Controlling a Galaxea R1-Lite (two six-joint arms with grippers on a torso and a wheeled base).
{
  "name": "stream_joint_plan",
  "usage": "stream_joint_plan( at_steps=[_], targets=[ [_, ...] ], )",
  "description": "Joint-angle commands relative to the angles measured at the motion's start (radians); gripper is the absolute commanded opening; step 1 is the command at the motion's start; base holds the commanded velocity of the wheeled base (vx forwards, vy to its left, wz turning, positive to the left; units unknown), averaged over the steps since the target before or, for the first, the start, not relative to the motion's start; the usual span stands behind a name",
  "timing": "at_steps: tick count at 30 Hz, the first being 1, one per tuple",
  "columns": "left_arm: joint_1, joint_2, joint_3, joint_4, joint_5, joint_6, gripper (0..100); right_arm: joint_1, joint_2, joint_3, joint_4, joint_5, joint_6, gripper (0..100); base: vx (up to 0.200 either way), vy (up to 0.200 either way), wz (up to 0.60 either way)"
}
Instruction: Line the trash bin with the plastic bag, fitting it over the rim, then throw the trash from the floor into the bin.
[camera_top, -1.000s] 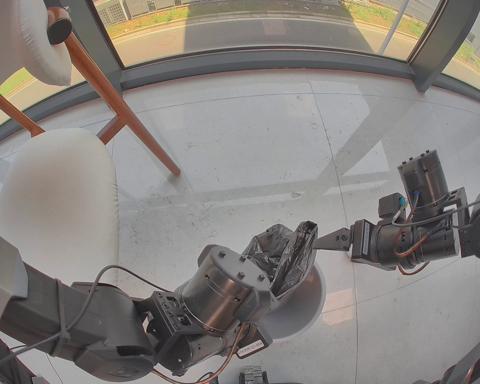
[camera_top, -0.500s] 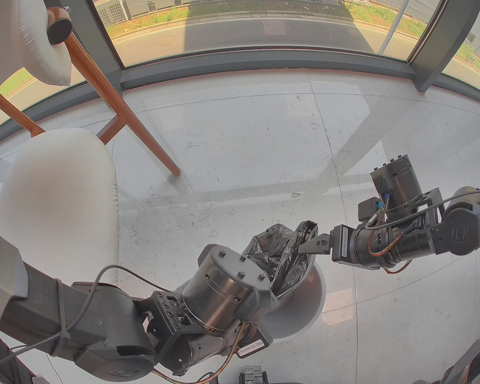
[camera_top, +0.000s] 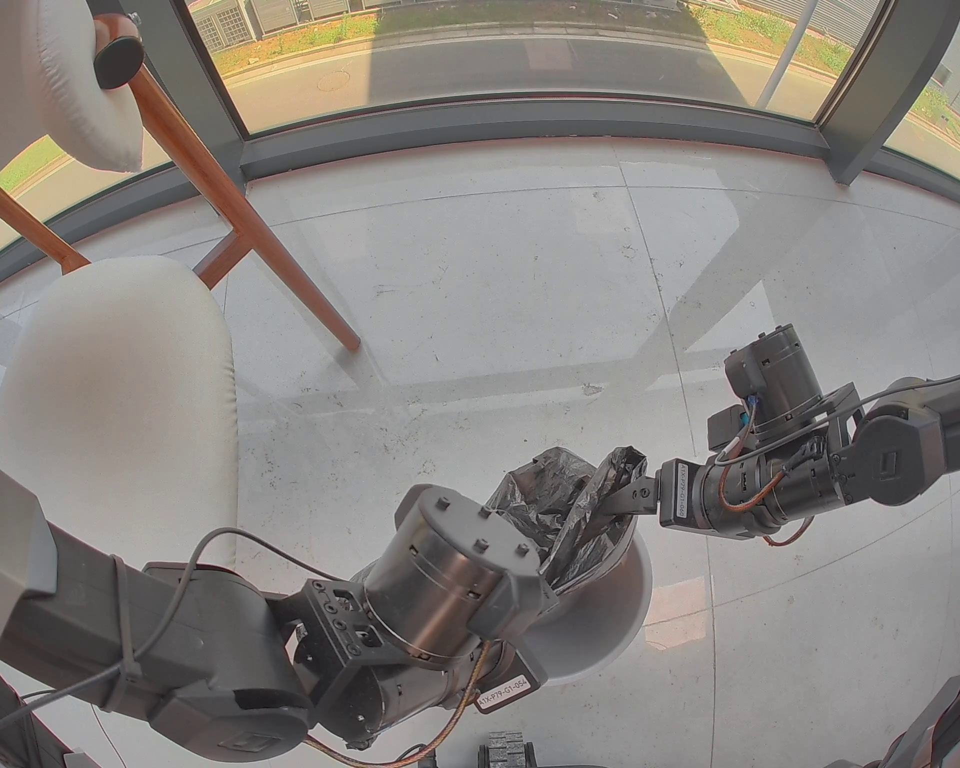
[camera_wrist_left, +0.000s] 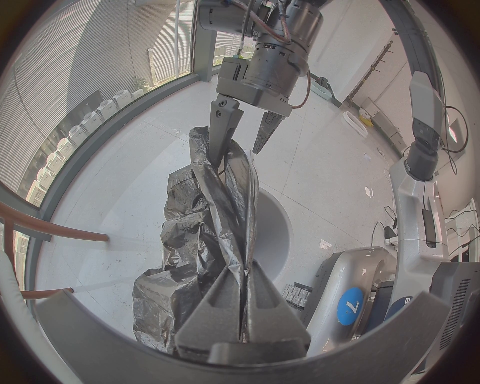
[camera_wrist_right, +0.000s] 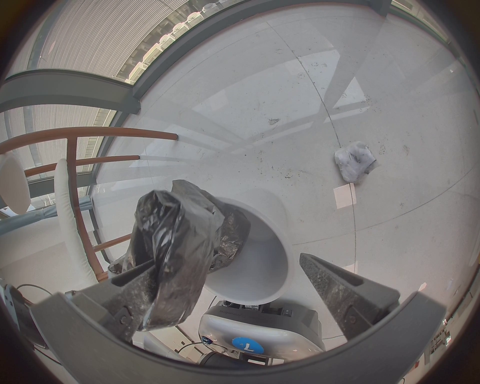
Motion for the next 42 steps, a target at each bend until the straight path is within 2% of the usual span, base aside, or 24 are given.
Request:
stream_joint_plan(
  at_steps=[1,3,4,14,19,22,28,34,42],
  targets=[
    [0.003,-0.002,0.001,-0.001,0.0,0.0,0,-0.016,0.017,-0.012,0.0,0.001,-0.006,100,0.0,0.0,0.0],
    [0.001,-0.002,0.001,-0.001,0.0,-0.002,0,-0.016,0.02,-0.027,0.0,0.001,-0.006,100,0.0,0.0,0.0],
    [0.001,-0.002,0.001,-0.001,0.0,-0.002,0,-0.016,0.02,-0.027,0.0,0.001,-0.006,0,0.0,0.0,0.0],
    [0.0,0.039,-0.013,-0.001,0.008,-0.026,0,0.026,0.039,-0.061,0.002,-0.002,-0.006,0,0.0,0.0,0.0],
    [-0.005,0.096,-0.09,0.005,0.017,-0.054,0,0.026,0.051,-0.058,0.002,-0.004,-0.012,0,0.0,0.0,0.0],
    [-0.02,0.125,-0.12,0.006,0.019,-0.086,0,0.018,0.051,-0.053,0.002,-0.008,-0.041,0,0.0,0.0,0.0],
    [-0.114,0.145,-0.12,0.037,0.043,-0.189,0,-0.014,0.043,-0.007,0.002,-0.008,-0.098,0,0.0,0.0,0.0],
    [-0.154,0.156,-0.117,0.061,0.059,-0.224,0,-0.086,0.015,0.101,0.0,-0.007,-0.267,0,0.0,0.0,0.0],
    [-0.155,0.159,-0.143,0.066,0.059,-0.246,0,-0.089,0.003,0.108,-0.021,-0.005,-0.273,0,0.0,0.0,0.0]
  ],
)
